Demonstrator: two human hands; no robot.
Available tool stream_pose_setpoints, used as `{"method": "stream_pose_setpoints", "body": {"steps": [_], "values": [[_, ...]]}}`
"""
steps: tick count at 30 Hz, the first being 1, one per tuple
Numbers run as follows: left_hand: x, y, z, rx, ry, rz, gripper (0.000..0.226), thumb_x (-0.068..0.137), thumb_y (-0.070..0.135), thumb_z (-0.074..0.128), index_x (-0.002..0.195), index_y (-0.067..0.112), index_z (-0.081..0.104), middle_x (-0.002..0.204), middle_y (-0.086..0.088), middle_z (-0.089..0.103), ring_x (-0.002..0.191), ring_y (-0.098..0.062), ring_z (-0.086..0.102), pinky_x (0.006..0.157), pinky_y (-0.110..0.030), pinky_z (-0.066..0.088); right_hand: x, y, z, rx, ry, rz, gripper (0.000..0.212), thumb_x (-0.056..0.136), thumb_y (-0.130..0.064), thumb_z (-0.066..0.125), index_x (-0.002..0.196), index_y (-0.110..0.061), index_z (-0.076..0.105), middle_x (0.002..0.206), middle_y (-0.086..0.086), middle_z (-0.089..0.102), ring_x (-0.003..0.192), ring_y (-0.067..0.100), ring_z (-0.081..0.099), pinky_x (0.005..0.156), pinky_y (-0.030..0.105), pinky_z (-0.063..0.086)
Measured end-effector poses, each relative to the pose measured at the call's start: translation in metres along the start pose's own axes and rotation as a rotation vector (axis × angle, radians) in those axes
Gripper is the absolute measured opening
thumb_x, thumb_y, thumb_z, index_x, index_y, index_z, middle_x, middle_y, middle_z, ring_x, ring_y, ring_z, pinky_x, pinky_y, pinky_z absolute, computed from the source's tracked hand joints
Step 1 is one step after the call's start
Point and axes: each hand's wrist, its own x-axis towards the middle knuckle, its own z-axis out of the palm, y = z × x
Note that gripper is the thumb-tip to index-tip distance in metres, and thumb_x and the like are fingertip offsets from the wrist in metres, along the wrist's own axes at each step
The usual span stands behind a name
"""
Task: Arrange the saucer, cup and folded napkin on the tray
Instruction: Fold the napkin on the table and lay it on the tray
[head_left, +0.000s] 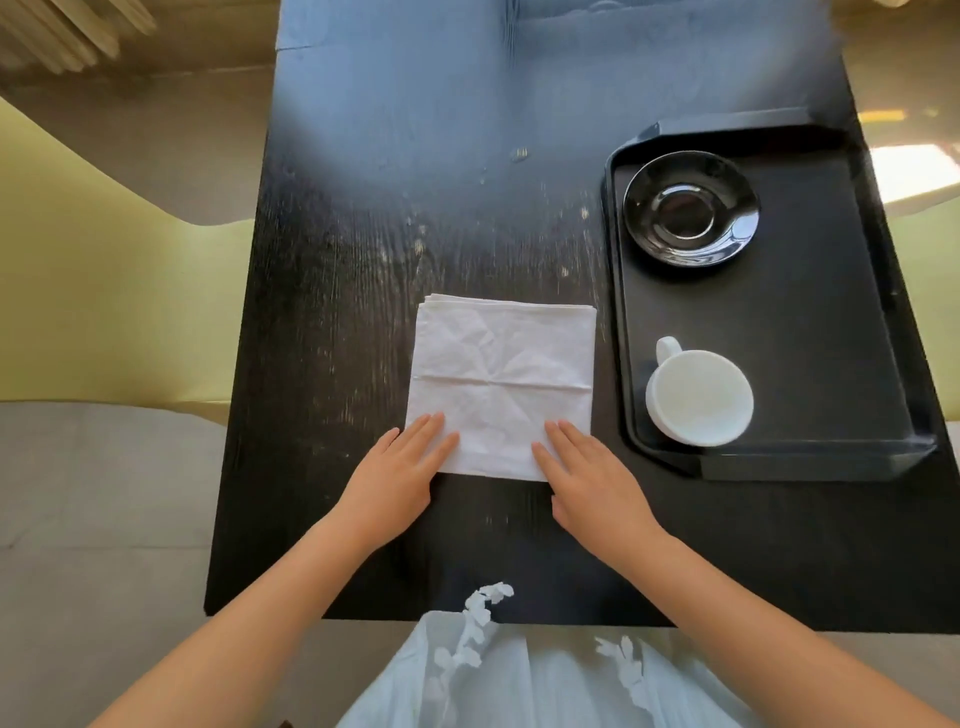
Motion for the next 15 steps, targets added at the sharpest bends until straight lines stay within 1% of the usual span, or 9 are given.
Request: {"method": "stream_pose_setpoints", "body": {"steps": [1,2,5,8,11,13,15], "values": [[0.000,-0.005,0.003,0.019,0.029,0.028,0.075,0.067,0.003,0.076,0.135,0.010,0.047,0.142,-0.019,0.045,0.128,-0.033,0.047,0.100,-0.045,0.041,0.000,-0.001,0.004,-0.003,0.009,-0.002,0.076,0.038,-0.012,0.091,0.110,-0.003,0.067,0.118,0.022,0.065,0.108,0.035,0.062,0.083,0.043,0.055],[0.000,-0.009,0.007,0.030,0.055,0.049,0.077,0.059,0.000,0.081,0.130,0.008,0.053,0.136,-0.020,0.052,0.122,-0.034,0.053,0.093,-0.044,0.047,-0.001,-0.001,0.005,-0.013,0.035,-0.003,0.078,0.035,-0.008,0.091,0.109,-0.002,0.067,0.117,0.023,0.065,0.107,0.035,0.063,0.081,0.042,0.055],[0.001,-0.017,0.007,0.036,0.065,0.114,0.077,0.050,-0.002,0.087,0.122,0.003,0.059,0.128,-0.022,0.058,0.115,-0.034,0.059,0.082,-0.042,0.054,-0.002,-0.003,0.004,-0.040,0.070,0.002,0.082,0.030,0.003,0.091,0.108,0.000,0.067,0.116,0.025,0.065,0.106,0.036,0.063,0.077,0.040,0.056],[0.005,-0.023,0.006,0.063,0.090,0.165,0.065,0.049,0.000,0.089,0.110,0.000,0.066,0.118,-0.021,0.065,0.106,-0.034,0.064,0.082,-0.043,0.055,-0.003,-0.002,0.005,-0.021,0.096,0.002,0.077,0.034,0.007,0.089,0.108,0.001,0.066,0.117,0.026,0.064,0.107,0.038,0.062,0.076,0.042,0.057],[0.010,-0.024,0.001,0.041,0.145,0.199,0.052,0.048,0.001,0.090,0.097,-0.002,0.070,0.107,-0.021,0.070,0.097,-0.034,0.068,0.079,-0.042,0.056,-0.004,-0.002,0.006,0.006,0.109,-0.001,0.070,0.037,0.008,0.089,0.103,0.003,0.066,0.116,0.026,0.064,0.107,0.038,0.062,0.076,0.042,0.057],[0.009,-0.025,-0.002,-0.002,0.168,0.218,0.045,0.051,0.004,0.089,0.092,-0.002,0.071,0.104,-0.020,0.071,0.094,-0.033,0.069,0.075,-0.041,0.057,-0.004,-0.002,0.007,0.026,0.136,-0.012,0.060,0.042,0.009,0.087,0.098,0.004,0.067,0.114,0.026,0.065,0.107,0.038,0.062,0.077,0.041,0.056],[0.005,-0.025,-0.003,-0.058,0.170,0.217,0.040,0.057,0.009,0.087,0.093,0.000,0.071,0.107,-0.018,0.071,0.098,-0.032,0.068,0.072,-0.038,0.058,-0.004,0.000,0.007,0.049,0.189,-0.024,0.046,0.049,0.010,0.083,0.092,0.004,0.067,0.113,0.026,0.066,0.107,0.038,0.062,0.078,0.041,0.056]]}}
